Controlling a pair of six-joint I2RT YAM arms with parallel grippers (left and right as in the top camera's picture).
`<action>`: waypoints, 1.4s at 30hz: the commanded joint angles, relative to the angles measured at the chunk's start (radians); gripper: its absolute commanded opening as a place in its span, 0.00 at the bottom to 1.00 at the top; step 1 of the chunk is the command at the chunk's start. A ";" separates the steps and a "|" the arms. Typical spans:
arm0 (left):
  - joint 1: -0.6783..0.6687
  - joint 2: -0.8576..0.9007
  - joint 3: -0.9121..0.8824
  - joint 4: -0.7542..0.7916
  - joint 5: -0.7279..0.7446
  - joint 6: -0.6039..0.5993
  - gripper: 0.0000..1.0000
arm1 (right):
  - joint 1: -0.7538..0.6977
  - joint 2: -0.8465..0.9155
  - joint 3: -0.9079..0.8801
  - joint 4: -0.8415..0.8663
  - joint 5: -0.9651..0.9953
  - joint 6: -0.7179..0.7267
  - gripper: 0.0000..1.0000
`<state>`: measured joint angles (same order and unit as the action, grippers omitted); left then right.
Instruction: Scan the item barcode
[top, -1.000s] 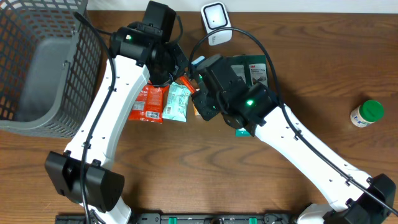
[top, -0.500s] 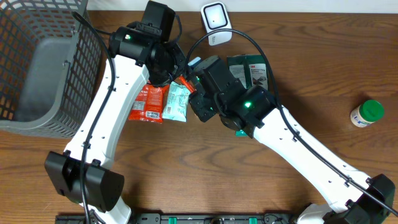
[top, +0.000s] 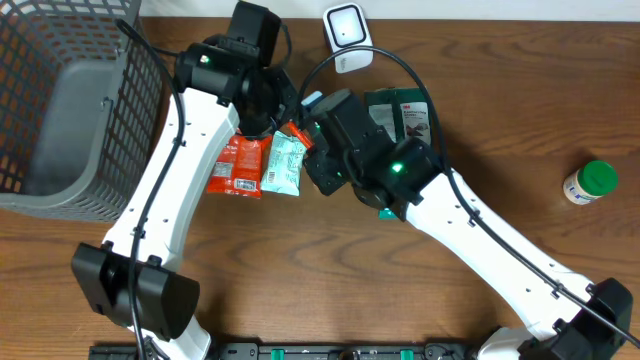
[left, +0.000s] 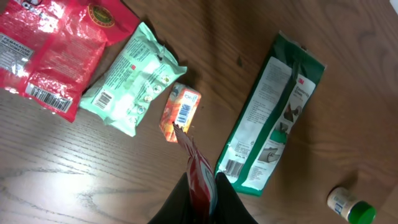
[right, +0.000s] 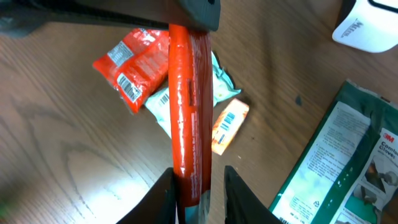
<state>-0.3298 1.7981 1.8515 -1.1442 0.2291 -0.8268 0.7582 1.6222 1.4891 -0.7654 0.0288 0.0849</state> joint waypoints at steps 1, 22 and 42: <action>-0.008 0.011 -0.002 -0.007 0.017 0.003 0.07 | 0.014 0.029 -0.008 0.019 -0.005 -0.012 0.16; -0.007 0.010 -0.002 0.124 0.015 0.109 0.79 | -0.002 0.021 -0.008 0.046 -0.005 0.064 0.01; 0.323 -0.055 0.023 0.128 -0.014 0.502 0.89 | -0.318 -0.001 0.056 -0.043 -0.618 0.150 0.01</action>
<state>-0.0280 1.7725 1.8500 -0.9981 0.2237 -0.4694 0.5171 1.6371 1.4944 -0.8040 -0.4007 0.1722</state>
